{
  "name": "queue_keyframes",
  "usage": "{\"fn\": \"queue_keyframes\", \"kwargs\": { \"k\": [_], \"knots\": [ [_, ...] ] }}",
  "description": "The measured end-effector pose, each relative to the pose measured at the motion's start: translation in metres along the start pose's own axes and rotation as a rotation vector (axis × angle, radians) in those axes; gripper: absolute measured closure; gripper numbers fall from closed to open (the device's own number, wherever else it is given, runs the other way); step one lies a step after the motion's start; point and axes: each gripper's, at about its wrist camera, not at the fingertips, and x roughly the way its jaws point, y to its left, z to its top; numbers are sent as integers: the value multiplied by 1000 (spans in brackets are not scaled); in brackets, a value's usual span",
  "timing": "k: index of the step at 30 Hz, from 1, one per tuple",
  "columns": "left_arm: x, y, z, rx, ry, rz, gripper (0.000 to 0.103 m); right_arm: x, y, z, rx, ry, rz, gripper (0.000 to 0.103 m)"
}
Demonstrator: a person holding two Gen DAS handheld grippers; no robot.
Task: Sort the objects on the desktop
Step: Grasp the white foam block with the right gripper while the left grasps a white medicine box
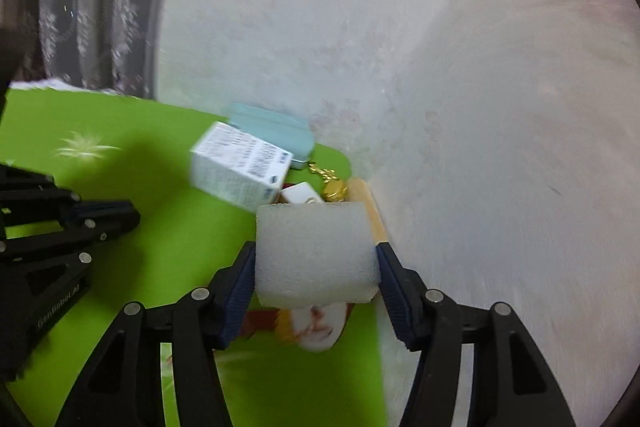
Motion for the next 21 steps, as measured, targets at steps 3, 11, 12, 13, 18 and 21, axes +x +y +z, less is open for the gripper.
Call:
{"fn": "queue_keyframes", "kwargs": {
  "k": [3, 11, 12, 13, 18, 21],
  "knots": [
    [-1, -7, 5, 46, 13, -45, 79, -14, -11, -5, 58, -28, 36, 45],
    [24, -14, 71, -183, -103, -115, 9, -67, -18, -58, 192, -83, 164, 44],
    [31, -18, 78, -192, -95, -94, 9, -73, -17, -62, 197, -97, 168, 44],
    [39, -22, 83, -195, -84, -61, 9, -79, -17, -65, 202, -111, 172, 44],
    [87, -50, 93, -118, -17, 96, 16, -93, -20, -70, 201, -145, 188, 44],
    [68, -43, 75, -172, -37, 69, 28, -94, -23, -73, 211, -138, 191, 44]
  ]
}}
